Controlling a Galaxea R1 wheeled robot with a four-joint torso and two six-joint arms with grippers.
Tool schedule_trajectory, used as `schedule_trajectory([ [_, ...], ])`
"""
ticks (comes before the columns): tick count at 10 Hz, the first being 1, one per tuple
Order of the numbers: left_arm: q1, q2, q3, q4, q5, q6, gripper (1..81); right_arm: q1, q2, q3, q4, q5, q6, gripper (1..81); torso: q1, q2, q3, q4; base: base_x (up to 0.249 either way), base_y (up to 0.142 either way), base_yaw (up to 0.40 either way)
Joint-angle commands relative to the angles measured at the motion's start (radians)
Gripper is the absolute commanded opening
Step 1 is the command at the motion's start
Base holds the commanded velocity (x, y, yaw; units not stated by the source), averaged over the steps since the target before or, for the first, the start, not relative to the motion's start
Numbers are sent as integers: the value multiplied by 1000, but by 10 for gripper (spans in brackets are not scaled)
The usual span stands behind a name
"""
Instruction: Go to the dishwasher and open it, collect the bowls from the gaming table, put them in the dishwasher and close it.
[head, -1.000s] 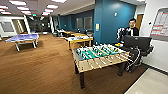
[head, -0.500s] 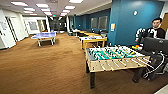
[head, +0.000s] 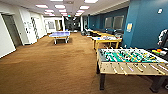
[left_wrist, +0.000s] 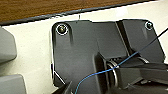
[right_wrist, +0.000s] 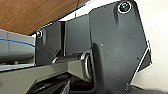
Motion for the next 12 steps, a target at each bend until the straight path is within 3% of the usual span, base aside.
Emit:
schedule_trajectory([
  [1,-41,-8,-1,2,45,-2,811,40,-7,3,-13,-49,-5,811,1,0,0,0,0,0,384],
  [4,-41,-9,-1,2,45,-2,811,39,-7,2,-13,-49,-5,811,1,0,0,0,0,0,297],
  [12,-41,-6,-1,1,61,-7,811,37,-7,-1,-10,-49,-5,811,1,0,0,0,0,0,-41],
])
